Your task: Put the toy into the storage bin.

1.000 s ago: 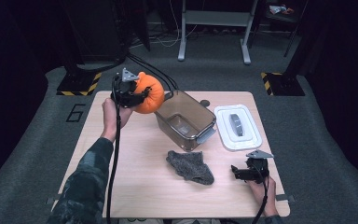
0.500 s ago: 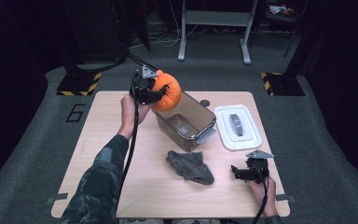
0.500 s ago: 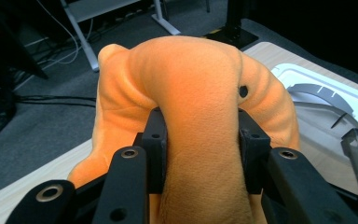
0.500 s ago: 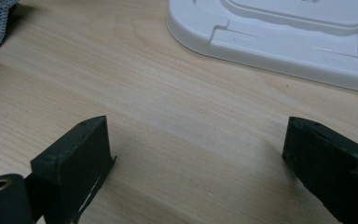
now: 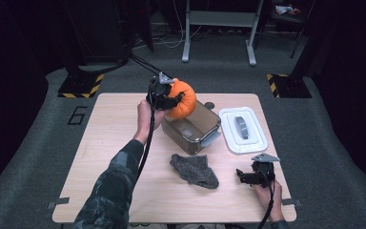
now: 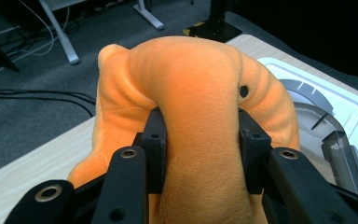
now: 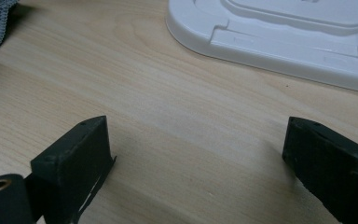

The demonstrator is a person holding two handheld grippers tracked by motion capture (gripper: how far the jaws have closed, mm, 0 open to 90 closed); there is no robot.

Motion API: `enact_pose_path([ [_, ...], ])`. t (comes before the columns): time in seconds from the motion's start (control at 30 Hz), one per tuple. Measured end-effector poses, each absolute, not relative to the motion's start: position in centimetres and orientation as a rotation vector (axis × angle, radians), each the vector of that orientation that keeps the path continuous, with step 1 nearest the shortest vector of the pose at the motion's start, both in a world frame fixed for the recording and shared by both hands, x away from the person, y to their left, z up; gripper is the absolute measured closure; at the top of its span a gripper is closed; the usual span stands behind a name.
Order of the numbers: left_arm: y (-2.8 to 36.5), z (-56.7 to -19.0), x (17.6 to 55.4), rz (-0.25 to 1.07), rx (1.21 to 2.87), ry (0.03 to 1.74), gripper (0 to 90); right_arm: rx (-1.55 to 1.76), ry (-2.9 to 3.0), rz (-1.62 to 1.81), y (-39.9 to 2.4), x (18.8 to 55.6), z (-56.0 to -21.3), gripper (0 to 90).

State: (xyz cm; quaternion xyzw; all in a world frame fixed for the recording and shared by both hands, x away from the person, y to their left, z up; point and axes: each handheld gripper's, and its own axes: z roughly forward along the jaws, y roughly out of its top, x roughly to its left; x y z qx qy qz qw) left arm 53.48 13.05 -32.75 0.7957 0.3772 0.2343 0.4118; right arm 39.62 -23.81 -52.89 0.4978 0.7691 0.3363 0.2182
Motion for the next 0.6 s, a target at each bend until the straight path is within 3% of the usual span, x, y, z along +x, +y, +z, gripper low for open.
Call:
enact_pose_path([
  [0.6,11.5,-35.7,54.7,0.523,2.05,0.963,62.0,1.385,2.124,0.927,-23.8,39.6,-52.9,6.8],
])
